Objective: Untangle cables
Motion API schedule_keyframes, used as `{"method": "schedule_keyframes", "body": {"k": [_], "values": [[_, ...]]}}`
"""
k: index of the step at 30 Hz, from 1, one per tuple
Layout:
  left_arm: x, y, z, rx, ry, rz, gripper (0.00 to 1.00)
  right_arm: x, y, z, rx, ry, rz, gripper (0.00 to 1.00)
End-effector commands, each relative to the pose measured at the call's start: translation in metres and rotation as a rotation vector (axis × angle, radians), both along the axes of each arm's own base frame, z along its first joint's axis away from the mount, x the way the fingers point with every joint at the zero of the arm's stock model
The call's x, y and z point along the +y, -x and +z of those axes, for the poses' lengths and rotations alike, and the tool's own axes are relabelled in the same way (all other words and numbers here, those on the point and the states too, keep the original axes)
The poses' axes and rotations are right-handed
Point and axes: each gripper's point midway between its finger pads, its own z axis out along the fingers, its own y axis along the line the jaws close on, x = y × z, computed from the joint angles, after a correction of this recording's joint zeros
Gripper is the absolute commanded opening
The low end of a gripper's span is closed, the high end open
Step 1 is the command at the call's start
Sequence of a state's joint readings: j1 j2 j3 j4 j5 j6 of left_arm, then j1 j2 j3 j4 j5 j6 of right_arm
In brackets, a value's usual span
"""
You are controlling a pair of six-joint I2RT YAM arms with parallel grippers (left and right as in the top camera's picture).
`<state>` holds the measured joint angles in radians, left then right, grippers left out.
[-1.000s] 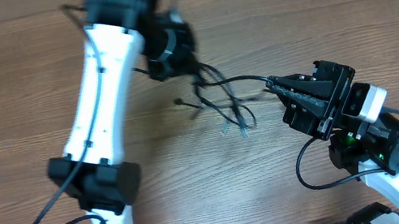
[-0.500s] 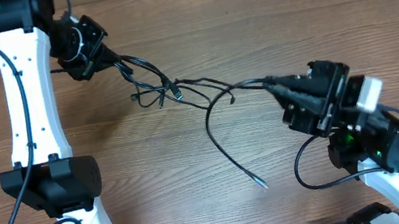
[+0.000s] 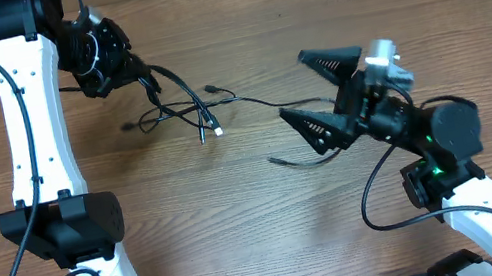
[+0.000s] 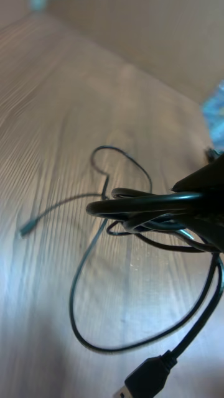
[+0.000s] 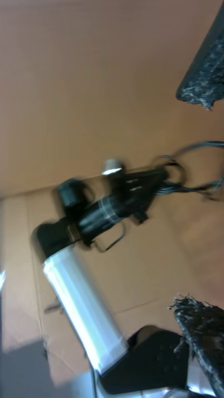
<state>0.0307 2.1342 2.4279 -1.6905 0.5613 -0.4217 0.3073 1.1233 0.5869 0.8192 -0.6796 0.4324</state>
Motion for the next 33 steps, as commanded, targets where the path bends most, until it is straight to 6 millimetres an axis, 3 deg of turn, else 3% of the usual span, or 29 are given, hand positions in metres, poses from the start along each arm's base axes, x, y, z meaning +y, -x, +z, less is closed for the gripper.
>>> {"method": "schedule_keyframes", "body": {"k": [1,9,14,17,20,23,25,33], "values": [[-0.029,0.003,0.030,-0.289,0.141,-0.363,0.04,0.001,-0.007,-0.021,0.176,0.003,0.015,1.00],[-0.039,0.006,0.034,-0.542,0.101,-0.677,0.04,0.003,-0.011,-0.078,0.441,0.084,0.007,1.00],[-0.040,0.002,0.036,-0.580,0.102,-0.697,0.04,0.001,-0.006,-0.111,0.596,0.132,0.003,1.00],[-0.052,0.002,0.046,-0.626,0.170,-0.703,0.04,0.001,-0.003,-0.121,0.646,0.148,0.003,1.00],[-0.083,0.013,0.060,-0.715,0.267,-0.802,0.04,0.000,-0.003,-0.122,0.651,0.150,0.002,1.00],[-0.107,0.022,0.060,-0.723,0.283,-0.869,0.04,0.001,-0.004,-0.120,0.642,0.147,0.003,1.00],[-0.135,0.034,0.059,-0.747,0.295,-0.960,0.04,0.006,0.001,-0.111,0.601,0.138,0.048,1.00],[-0.184,0.056,0.062,-0.782,0.334,-1.077,0.04,0.013,0.008,-0.089,0.466,0.138,0.121,1.00]]}}
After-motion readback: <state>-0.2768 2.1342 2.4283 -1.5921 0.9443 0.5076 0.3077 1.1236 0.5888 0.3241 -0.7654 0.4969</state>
